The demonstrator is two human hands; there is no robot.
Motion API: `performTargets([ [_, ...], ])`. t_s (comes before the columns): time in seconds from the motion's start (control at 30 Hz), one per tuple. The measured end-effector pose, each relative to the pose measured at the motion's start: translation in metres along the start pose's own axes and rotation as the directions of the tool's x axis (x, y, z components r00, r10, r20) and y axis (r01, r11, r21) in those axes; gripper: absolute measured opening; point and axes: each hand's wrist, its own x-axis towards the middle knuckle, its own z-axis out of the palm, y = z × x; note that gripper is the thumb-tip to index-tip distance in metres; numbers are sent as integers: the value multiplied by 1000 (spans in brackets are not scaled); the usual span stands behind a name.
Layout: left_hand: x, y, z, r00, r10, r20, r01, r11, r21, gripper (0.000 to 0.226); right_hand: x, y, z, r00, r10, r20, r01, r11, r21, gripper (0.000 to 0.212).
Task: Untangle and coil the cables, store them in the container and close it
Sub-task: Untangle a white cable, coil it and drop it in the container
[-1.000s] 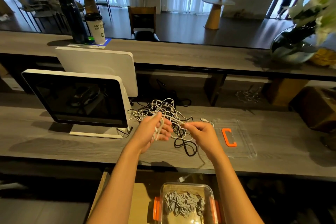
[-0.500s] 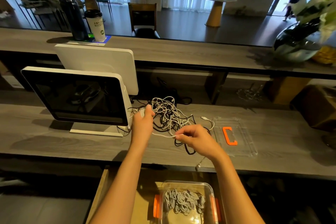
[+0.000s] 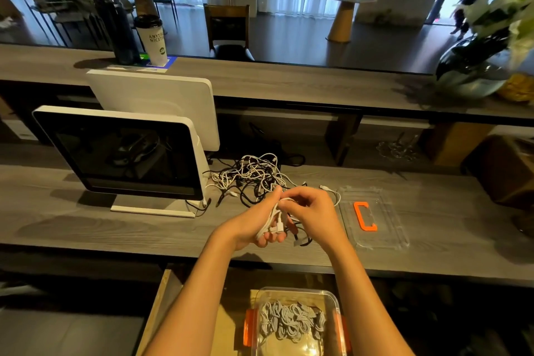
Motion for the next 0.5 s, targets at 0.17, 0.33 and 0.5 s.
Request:
performTargets([
  [0.17, -5, -2, -8, 979, 51, 197, -62, 997, 51, 34, 0, 2, -4, 993, 80, 89, -88, 992, 93, 13],
  [0.33, -11, -4, -16, 985, 83, 152, -79, 996, -29, 30, 1, 4, -10, 987, 123, 101, -128, 991, 46, 10],
  [0.5, -9, 0, -18, 963, 149, -224, -171, 982, -83, 43, 2, 8, -12, 990, 136, -37, -133, 989, 59, 12],
])
